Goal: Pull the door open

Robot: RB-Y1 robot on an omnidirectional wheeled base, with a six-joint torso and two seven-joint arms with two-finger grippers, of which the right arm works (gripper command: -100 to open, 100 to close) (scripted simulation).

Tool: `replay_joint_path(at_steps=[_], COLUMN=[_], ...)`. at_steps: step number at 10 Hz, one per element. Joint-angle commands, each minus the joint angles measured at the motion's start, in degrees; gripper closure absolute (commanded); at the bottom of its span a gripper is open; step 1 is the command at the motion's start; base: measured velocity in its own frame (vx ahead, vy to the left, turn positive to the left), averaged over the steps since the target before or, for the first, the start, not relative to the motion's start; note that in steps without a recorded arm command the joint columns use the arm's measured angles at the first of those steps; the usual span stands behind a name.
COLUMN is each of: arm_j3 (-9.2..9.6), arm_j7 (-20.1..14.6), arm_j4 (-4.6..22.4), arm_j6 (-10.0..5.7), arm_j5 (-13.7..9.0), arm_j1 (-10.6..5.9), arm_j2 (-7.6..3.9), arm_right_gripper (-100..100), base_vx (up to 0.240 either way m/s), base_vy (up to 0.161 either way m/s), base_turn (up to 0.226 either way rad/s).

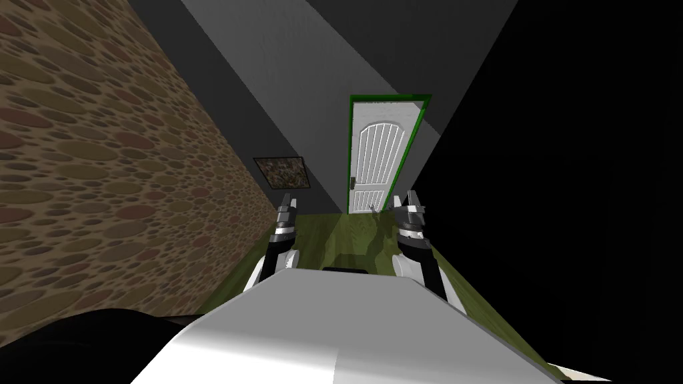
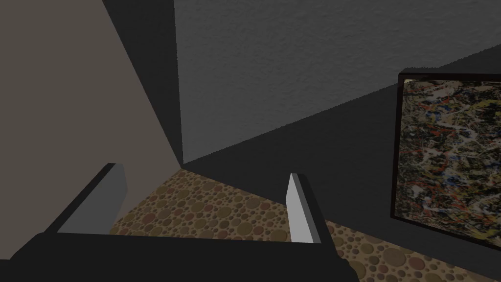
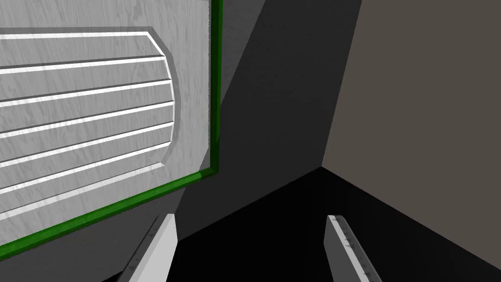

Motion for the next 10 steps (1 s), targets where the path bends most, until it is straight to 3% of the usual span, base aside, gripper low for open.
replay_joint_path(at_steps=[1,10], arm_j3=[0.53,3.15], arm_j7=[-1.8,-10.5], arm_j4=[1.9,11.4], arm_j6=[0.03,0.20], arm_j5=[-1.5,-9.0], arm_j1=[-1.01,-6.01], arm_j2=[-0.75,-3.99], arm_right_gripper=[-100,-100], base_vx=[0.126,0.144], base_vy=[-0.002,0.015], base_turn=[0.002,0.004])
